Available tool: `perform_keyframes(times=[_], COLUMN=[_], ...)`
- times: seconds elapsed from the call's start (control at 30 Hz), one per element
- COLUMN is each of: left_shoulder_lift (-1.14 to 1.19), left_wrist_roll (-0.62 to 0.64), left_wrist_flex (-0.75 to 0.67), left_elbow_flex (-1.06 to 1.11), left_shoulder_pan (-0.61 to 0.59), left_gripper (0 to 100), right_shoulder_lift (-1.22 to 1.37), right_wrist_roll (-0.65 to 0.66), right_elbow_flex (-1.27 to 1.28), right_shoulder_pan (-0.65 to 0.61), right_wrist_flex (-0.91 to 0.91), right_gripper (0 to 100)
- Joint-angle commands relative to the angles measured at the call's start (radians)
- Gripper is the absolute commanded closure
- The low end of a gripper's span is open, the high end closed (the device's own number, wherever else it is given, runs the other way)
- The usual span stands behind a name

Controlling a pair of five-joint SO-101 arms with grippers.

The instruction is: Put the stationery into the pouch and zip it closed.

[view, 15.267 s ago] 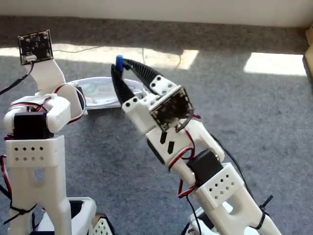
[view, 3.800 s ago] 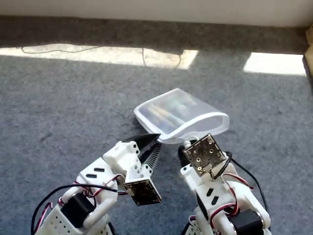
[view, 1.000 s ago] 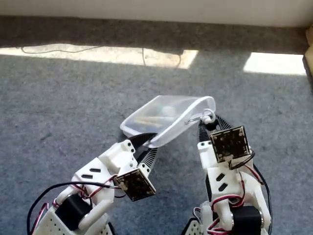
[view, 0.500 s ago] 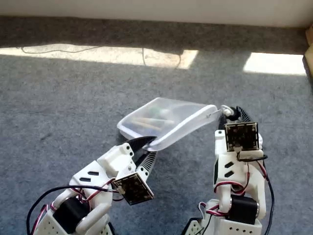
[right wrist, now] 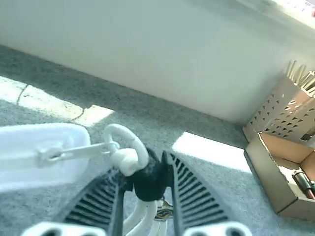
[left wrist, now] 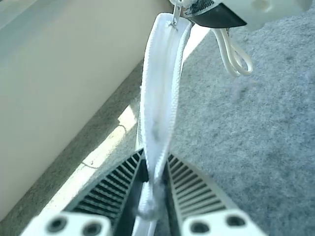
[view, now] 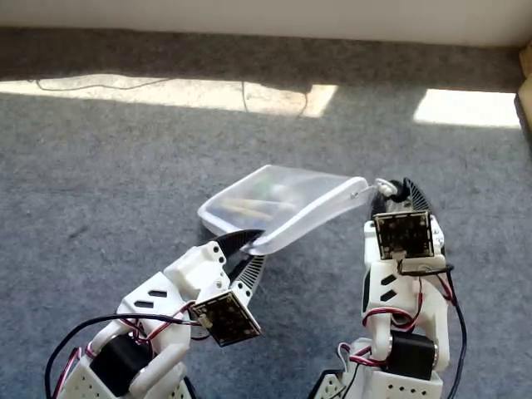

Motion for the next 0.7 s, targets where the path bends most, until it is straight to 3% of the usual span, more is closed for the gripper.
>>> perform_keyframes(times=[0.0, 0.07, 0.43, 0.67], left_shoulder_lift=[-0.019, -0.019, -0.018, -0.018], left_wrist_roll=[0.008, 0.006, -0.06, -0.147], left_wrist_flex=[0.003, 0.003, -0.038, -0.104], left_elbow_flex=[-0.061, -0.062, -0.044, -0.048], left_shoulder_pan=[-0.058, -0.071, -0.16, -0.329], left_gripper=[100, 100, 100, 100], right_shoulder_lift=[-0.007, -0.007, -0.007, -0.007], right_wrist_roll=[0.005, 0.005, 0.003, 0.003], right_elbow_flex=[-0.01, -0.008, 0.062, 0.148], right_shoulder_pan=[0.025, -0.031, -0.278, -0.406], right_wrist_flex=[0.065, 0.099, 0.136, 0.131], right_gripper=[83.0, 78.9, 78.9, 78.9])
